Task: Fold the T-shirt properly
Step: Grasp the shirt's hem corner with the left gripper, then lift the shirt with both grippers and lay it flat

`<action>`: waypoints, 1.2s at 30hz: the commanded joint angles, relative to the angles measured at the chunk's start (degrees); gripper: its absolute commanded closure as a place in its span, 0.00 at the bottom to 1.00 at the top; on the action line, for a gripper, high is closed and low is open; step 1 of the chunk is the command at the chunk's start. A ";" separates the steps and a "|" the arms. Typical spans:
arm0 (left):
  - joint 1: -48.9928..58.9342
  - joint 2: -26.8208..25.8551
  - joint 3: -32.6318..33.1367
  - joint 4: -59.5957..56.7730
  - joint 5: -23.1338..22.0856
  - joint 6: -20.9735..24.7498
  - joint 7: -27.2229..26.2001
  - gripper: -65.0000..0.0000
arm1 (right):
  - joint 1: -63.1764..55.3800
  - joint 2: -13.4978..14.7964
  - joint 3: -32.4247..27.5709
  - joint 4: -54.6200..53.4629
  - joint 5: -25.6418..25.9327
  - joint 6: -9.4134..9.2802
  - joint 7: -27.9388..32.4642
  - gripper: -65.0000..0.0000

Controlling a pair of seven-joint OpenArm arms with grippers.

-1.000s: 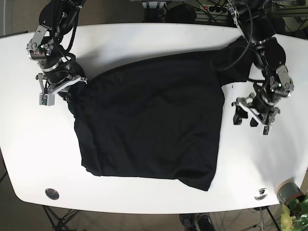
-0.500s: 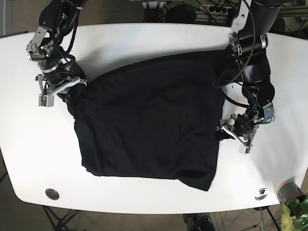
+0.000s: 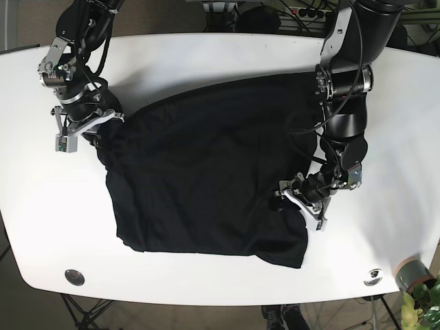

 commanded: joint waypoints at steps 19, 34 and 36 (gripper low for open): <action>0.81 -2.68 -5.28 9.46 -3.35 4.60 -0.25 1.00 | 6.17 0.75 0.06 -1.67 0.62 0.22 1.55 0.96; 2.92 -3.91 -5.45 41.90 -3.70 4.68 14.78 1.00 | 22.17 6.11 -0.11 -11.43 0.71 0.22 1.37 0.96; 2.83 -4.00 -5.45 45.42 -3.70 4.68 16.19 1.00 | 24.81 7.07 -0.11 -12.75 0.71 0.22 1.37 0.96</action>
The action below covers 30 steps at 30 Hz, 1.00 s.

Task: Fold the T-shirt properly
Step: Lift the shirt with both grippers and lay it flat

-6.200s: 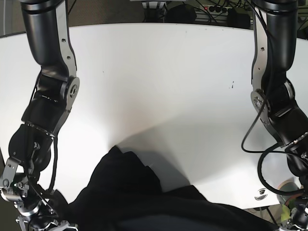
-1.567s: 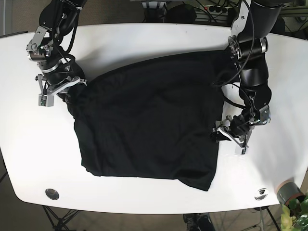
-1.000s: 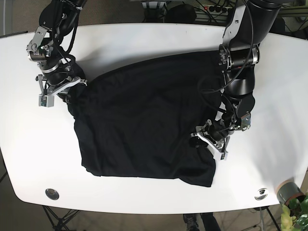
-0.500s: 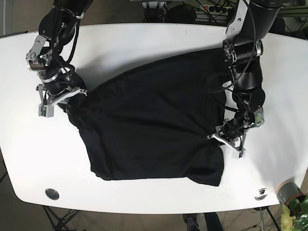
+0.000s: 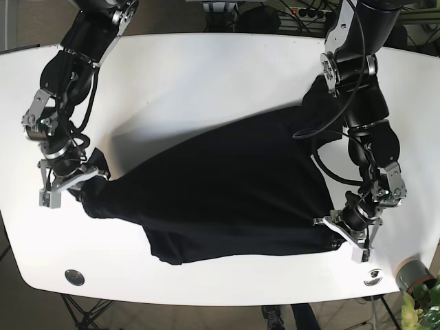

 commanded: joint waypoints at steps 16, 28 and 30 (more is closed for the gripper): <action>-22.99 -5.32 0.38 7.66 -0.46 -0.13 4.50 1.00 | 31.47 11.06 -11.10 -13.30 0.89 0.38 1.92 0.96; -35.47 -9.18 0.21 5.20 -0.64 -0.13 4.50 1.00 | 46.77 16.68 -19.63 -16.20 0.89 0.55 1.92 0.96; -35.21 -9.45 0.21 6.43 -0.72 -0.13 4.50 1.00 | 46.68 16.95 -19.63 -15.58 1.15 0.55 1.92 0.96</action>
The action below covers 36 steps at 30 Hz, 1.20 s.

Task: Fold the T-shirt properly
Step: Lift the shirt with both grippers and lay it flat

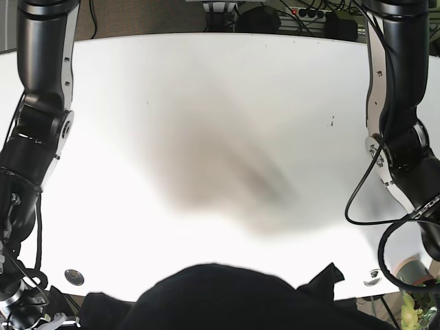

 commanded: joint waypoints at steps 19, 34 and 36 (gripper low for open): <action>32.65 -0.46 -6.32 14.41 -0.07 0.31 -1.38 1.00 | -35.75 -4.94 14.81 20.37 -0.16 -0.41 1.30 0.96; 55.68 2.00 -14.84 18.81 0.11 -6.63 -1.47 1.00 | -59.31 -14.61 24.30 25.38 -0.16 2.23 1.48 0.96; 57.44 2.00 -15.99 18.81 0.11 -7.16 -1.47 1.00 | -60.90 -15.23 24.30 25.46 -0.16 2.23 1.48 0.96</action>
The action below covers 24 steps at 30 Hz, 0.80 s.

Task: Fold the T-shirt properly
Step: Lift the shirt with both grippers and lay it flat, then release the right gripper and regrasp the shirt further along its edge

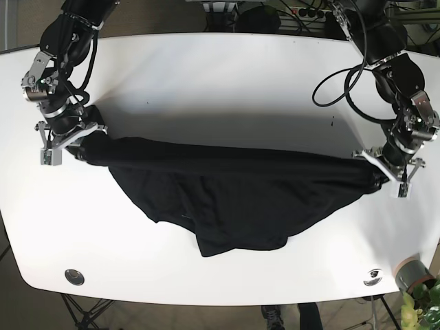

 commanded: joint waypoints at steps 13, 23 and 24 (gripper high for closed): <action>13.56 -1.28 -4.44 0.73 -0.07 -3.42 -6.96 1.00 | -10.17 -1.69 0.61 1.22 -0.03 -0.44 1.83 0.96; 18.13 -1.28 -4.62 0.73 -0.07 -3.42 -7.66 1.00 | -13.86 -3.09 0.43 1.31 -0.12 -0.44 1.83 0.96; 18.22 -1.28 -4.62 0.73 -0.07 -3.42 -7.66 1.00 | -14.04 -3.09 0.43 1.31 -0.29 -0.44 1.83 0.96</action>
